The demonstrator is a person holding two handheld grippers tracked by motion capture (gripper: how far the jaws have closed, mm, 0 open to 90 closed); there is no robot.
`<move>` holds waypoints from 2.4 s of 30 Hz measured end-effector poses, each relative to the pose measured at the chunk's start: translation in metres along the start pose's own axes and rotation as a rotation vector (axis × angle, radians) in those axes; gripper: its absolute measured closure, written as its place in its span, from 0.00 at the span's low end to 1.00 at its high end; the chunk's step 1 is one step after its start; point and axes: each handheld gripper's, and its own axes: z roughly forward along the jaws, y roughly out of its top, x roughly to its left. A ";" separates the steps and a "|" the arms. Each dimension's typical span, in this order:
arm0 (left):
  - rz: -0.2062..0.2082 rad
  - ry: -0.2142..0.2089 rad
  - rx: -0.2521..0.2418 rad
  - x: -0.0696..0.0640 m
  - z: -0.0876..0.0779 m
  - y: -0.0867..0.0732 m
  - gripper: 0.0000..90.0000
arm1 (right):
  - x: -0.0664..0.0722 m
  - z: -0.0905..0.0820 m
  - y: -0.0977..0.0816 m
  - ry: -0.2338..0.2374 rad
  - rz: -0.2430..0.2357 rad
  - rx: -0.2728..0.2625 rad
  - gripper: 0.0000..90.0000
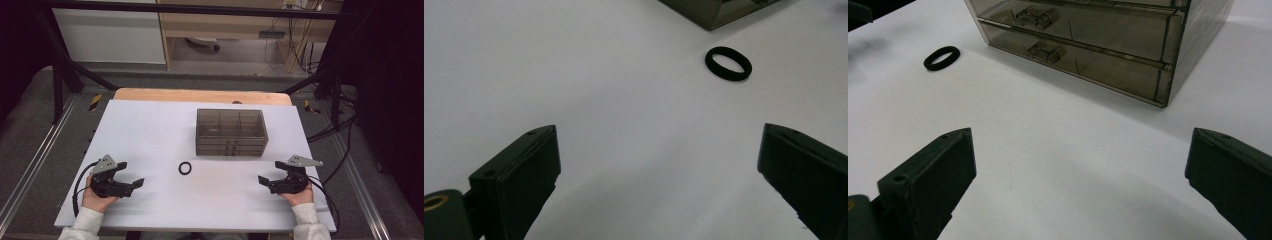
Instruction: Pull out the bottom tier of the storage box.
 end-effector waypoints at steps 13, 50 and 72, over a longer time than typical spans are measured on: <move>0.001 0.005 0.007 0.001 0.001 -0.001 0.04 | 0.000 -0.002 0.001 -0.008 -0.013 -0.002 0.01; -0.007 0.009 0.015 0.002 0.001 -0.002 0.04 | 0.016 0.006 0.021 -0.084 -0.161 0.028 0.01; -0.008 0.013 0.016 0.002 0.001 -0.002 0.04 | 0.029 0.016 0.033 -0.114 -0.280 0.078 0.02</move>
